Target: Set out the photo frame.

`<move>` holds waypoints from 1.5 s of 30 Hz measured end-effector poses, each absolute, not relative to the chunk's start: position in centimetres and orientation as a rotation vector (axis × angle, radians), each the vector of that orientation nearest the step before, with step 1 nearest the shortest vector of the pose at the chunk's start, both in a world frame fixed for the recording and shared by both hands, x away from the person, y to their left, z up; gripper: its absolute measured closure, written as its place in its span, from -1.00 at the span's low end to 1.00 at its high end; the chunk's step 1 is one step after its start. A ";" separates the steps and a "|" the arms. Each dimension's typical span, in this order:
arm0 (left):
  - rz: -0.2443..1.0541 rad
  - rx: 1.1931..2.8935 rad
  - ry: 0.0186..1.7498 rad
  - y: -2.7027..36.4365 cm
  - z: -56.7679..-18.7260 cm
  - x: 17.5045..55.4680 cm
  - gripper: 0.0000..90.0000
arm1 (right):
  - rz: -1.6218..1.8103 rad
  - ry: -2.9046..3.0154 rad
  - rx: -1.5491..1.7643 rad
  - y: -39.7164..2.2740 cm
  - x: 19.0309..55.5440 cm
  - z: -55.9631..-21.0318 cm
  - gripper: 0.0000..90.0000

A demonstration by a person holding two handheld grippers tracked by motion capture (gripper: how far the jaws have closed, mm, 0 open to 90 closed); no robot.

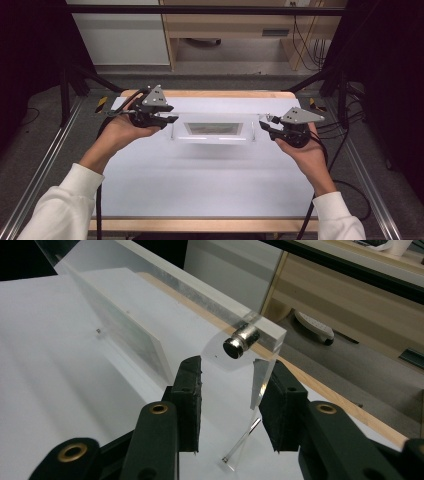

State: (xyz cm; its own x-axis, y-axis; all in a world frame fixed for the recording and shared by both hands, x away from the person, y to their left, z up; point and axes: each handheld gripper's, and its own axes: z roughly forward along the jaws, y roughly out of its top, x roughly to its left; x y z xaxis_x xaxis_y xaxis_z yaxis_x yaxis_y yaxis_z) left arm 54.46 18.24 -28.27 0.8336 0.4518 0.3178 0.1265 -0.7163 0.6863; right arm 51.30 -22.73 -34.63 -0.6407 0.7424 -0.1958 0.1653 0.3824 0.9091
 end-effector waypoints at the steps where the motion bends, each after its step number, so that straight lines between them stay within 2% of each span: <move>1: 0.622 2.329 0.420 18.2 -28.3 54.5 0.37 | 1.248 2.045 0.782 -22.7 51.4 -34.6 0.42; 10: 0.615 2.242 0.424 18.3 -28.0 55.7 0.28 | 1.246 2.049 0.801 -22.7 52.4 -34.2 0.42; 13: 0.651 2.160 0.420 18.4 -27.5 55.7 0.08 | 1.242 2.055 0.811 -22.7 52.7 -34.0 0.42; 15: 0.659 2.097 0.430 18.5 -27.1 55.6 -0.18 | 1.244 2.056 0.817 -22.7 53.1 -33.9 0.42; 16: 0.667 2.065 0.449 18.6 -26.8 55.5 -0.18 | 1.244 2.056 0.817 -22.7 53.1 -33.9 0.42; 18: 0.680 2.009 0.494 18.9 -26.2 55.2 -0.35 | 1.251 2.052 0.828 -22.7 53.5 -33.8 0.41; 21: 0.679 1.909 0.563 19.8 -25.5 54.2 -0.44 | 1.255 2.050 0.835 -22.7 53.9 -33.7 0.41; 26: 0.685 1.880 0.628 20.9 -25.7 53.2 -0.61 | 1.256 2.050 0.854 -22.7 54.7 -33.5 0.41; 30: 0.711 1.859 0.672 22.3 -26.4 52.1 -0.62 | 1.256 2.046 0.873 -22.7 55.4 -33.4 0.42; 37: 0.638 1.891 0.743 24.1 -29.6 51.1 -0.67 | 1.287 2.019 0.922 -23.0 56.9 -33.4 0.46; 45: 0.613 1.905 0.850 25.0 -33.6 50.3 -0.68 | 1.300 2.012 0.945 -23.0 58.0 -33.4 0.45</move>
State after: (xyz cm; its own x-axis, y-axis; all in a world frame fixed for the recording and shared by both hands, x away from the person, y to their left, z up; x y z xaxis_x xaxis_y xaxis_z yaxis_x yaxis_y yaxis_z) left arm 50.31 24.99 -33.63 0.6357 0.7691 0.0655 0.3048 -0.3281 0.8941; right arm 57.97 -22.97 -33.42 -0.5954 0.7997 -0.0774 0.2579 0.2815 0.9243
